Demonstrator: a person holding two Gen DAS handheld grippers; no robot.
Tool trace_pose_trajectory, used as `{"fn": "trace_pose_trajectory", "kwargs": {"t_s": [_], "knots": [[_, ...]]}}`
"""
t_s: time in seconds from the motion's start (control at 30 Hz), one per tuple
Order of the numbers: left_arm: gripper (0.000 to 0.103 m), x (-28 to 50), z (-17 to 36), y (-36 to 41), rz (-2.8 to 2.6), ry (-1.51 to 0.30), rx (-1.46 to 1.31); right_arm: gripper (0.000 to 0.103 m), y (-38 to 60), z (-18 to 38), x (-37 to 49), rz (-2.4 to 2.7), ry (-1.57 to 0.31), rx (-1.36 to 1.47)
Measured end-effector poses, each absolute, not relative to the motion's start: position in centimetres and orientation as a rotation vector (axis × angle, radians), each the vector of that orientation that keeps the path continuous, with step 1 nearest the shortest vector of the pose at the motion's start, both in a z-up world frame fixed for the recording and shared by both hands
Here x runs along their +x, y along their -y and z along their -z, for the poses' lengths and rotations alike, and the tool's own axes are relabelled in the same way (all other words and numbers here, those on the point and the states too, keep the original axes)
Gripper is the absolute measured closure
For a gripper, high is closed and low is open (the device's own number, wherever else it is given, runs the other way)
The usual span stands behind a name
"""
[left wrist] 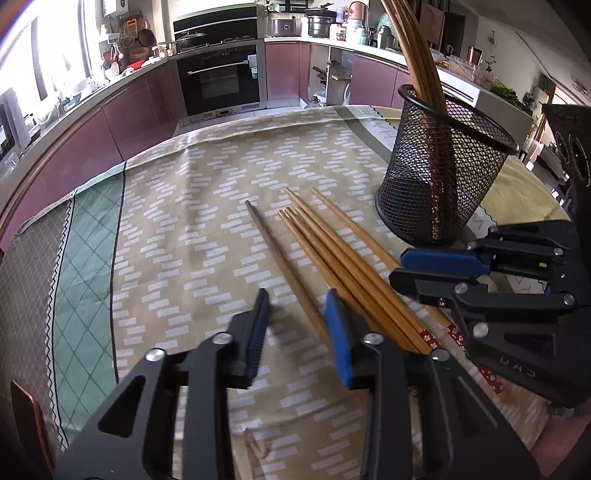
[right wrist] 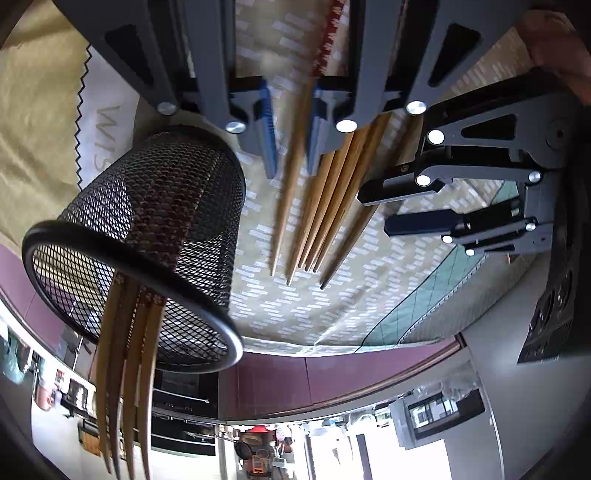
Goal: Organize utensils
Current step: 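Lower the right gripper onto the chopstick row and grasp one, then lift the chopstick with the right gripper toward the mesh cup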
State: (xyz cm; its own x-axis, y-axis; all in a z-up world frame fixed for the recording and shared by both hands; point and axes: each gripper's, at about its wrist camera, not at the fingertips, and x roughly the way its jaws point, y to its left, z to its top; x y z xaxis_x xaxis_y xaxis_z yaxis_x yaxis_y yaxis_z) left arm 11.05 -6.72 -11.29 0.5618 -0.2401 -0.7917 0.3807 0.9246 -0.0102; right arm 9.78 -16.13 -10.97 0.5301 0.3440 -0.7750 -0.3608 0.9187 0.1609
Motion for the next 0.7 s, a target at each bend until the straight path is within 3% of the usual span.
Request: {"fn": "trace_pose_trajectory", "kwargs": {"t_s": [0.07,0.3,0.7], "knots": [[0.086,10.9,11.3,6.7,0.375,-0.903,0.153,0.097,16.6,11.0,9.7,-0.416,-0.918,0.006],[0.095,10.5,11.2,5.8,0.354,-0.903,0.090,0.098,17.9,10.0,8.8,-0.457,-0.889,0.071],[0.095,8.4,10.8,5.9,0.414,-0.900,0.112,0.097,18.2,10.4,7.5,-0.542,-0.934,0.016]]}}
